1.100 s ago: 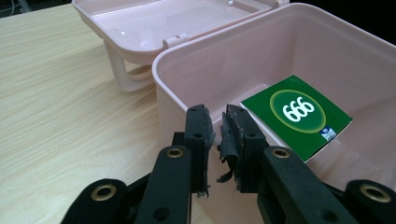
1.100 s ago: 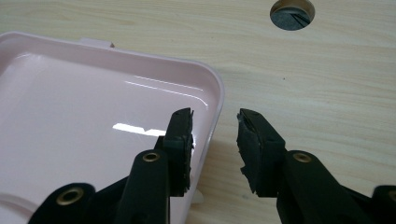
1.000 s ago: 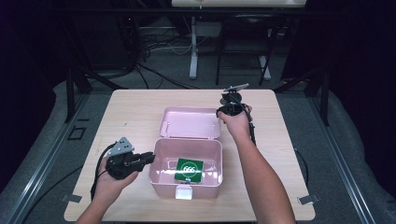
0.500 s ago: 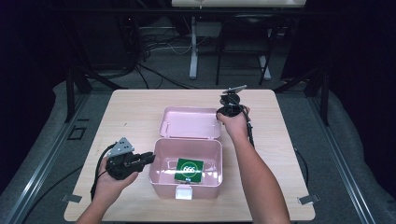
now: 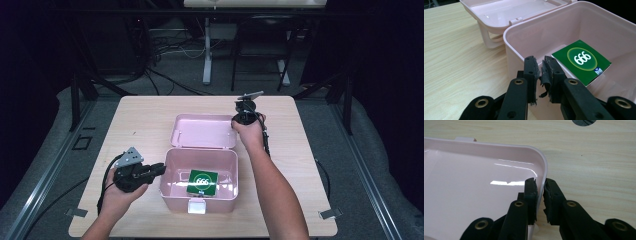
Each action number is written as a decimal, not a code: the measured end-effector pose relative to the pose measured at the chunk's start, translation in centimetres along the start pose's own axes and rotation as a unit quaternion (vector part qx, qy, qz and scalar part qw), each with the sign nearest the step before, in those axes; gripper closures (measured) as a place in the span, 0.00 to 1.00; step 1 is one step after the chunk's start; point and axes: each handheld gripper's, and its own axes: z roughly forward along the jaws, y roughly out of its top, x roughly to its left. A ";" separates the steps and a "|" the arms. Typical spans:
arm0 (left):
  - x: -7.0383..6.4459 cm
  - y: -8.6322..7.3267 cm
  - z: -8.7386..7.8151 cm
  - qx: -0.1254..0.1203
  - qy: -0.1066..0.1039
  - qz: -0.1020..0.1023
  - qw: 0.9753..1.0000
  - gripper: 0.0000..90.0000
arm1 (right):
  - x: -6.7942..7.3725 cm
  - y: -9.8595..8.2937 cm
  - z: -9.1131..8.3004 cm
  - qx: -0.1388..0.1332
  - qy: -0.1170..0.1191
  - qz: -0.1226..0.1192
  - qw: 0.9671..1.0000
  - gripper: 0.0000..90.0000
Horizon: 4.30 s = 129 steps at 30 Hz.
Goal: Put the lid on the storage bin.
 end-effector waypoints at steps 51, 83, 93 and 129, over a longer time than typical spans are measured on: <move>0.0 0.0 0.1 -0.003 0.003 -0.004 1.000 0.89 | 1.7 0.2 -8.0 -0.111 0.026 -0.041 0.993 0.96; -0.1 0.0 0.1 -0.004 0.008 -0.007 1.000 0.89 | 2.2 -3.5 -13.3 -0.194 0.070 -0.100 0.974 0.96; -0.1 0.0 0.2 -0.004 0.010 -0.009 1.000 0.89 | 2.2 -5.0 -14.3 -0.215 0.083 -0.107 0.967 0.96; -0.3 0.4 -0.3 -0.015 0.012 -0.001 1.000 0.87 | 3.1 -11.3 -16.6 -0.288 0.066 -0.163 0.942 0.96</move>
